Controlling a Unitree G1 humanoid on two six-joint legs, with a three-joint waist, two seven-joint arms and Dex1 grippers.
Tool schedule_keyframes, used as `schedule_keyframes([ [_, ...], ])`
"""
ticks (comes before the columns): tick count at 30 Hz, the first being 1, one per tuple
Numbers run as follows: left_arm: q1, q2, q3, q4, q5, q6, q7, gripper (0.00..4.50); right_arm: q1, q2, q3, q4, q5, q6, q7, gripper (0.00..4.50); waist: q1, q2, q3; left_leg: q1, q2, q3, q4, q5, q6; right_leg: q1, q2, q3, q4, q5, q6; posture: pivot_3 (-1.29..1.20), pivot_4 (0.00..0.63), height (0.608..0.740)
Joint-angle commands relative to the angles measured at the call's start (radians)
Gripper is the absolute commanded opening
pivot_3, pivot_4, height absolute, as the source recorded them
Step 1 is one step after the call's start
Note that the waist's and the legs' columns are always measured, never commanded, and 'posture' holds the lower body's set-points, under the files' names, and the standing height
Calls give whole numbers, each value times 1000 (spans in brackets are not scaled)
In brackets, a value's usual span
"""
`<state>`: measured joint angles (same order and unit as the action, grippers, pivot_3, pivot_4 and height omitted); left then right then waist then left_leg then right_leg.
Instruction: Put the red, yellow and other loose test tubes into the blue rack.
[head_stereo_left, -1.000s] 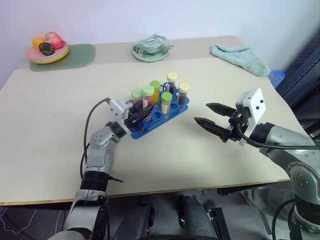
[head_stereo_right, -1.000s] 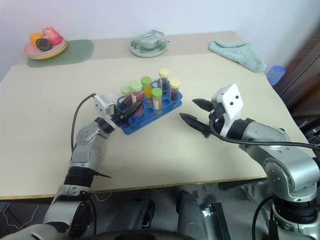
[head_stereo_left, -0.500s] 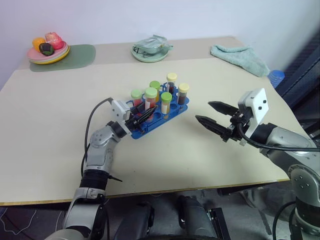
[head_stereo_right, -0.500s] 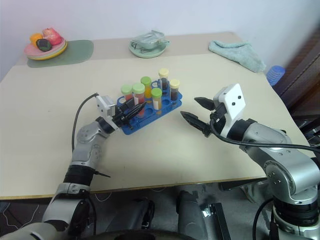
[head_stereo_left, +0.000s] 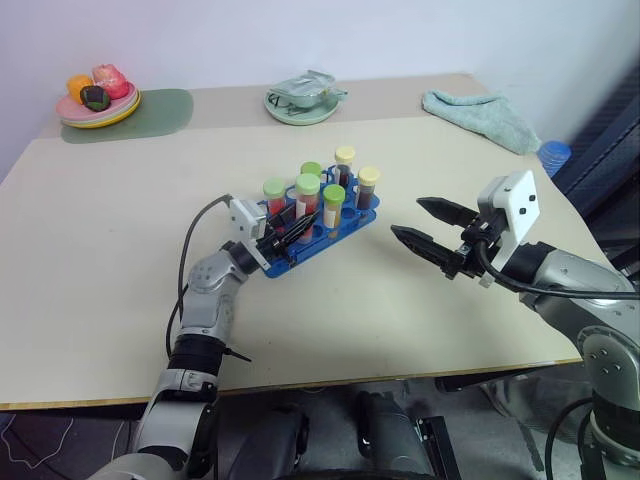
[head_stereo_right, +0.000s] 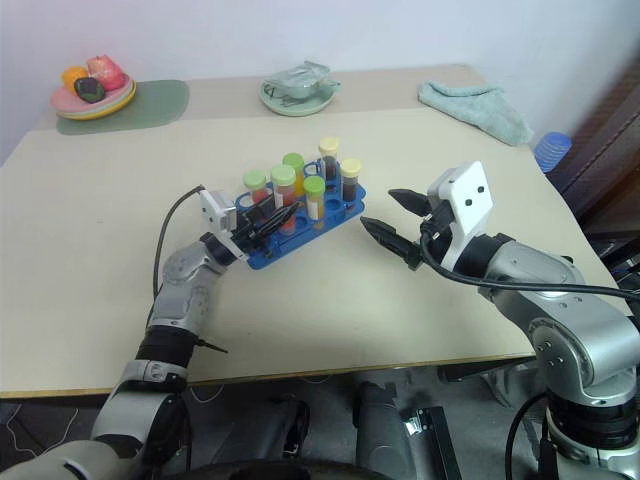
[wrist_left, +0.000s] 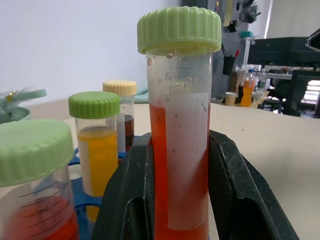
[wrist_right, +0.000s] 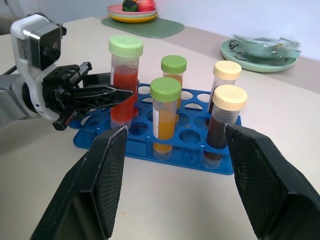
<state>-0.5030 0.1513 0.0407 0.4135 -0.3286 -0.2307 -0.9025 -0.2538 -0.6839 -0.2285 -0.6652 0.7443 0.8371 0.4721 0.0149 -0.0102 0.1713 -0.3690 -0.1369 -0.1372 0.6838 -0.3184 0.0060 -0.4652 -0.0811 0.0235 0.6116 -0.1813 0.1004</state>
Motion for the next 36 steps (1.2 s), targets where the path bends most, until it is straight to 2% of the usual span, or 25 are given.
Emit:
schedule_keyframes([
  [1,2,-3,-14,9,0,-1,-5,807,-14,-14,-26,-40,16,-10,-7,3148,-2,0,0,0,0,0,0,0,0,0,0,0,0,0,0,0,150,740],
  [23,10,49,1,2,-29,43,1,807,-13,-11,-17,-44,33,-14,-37,3148,-2,0,-1,2,0,0,0,0,0,2,0,0,0,0,0,0,150,740],
  [36,3,80,-16,25,14,-9,0,807,0,-2,-3,-38,17,-37,-35,3148,-1,0,-1,4,0,0,-1,0,0,4,0,0,0,0,0,0,150,740],
])
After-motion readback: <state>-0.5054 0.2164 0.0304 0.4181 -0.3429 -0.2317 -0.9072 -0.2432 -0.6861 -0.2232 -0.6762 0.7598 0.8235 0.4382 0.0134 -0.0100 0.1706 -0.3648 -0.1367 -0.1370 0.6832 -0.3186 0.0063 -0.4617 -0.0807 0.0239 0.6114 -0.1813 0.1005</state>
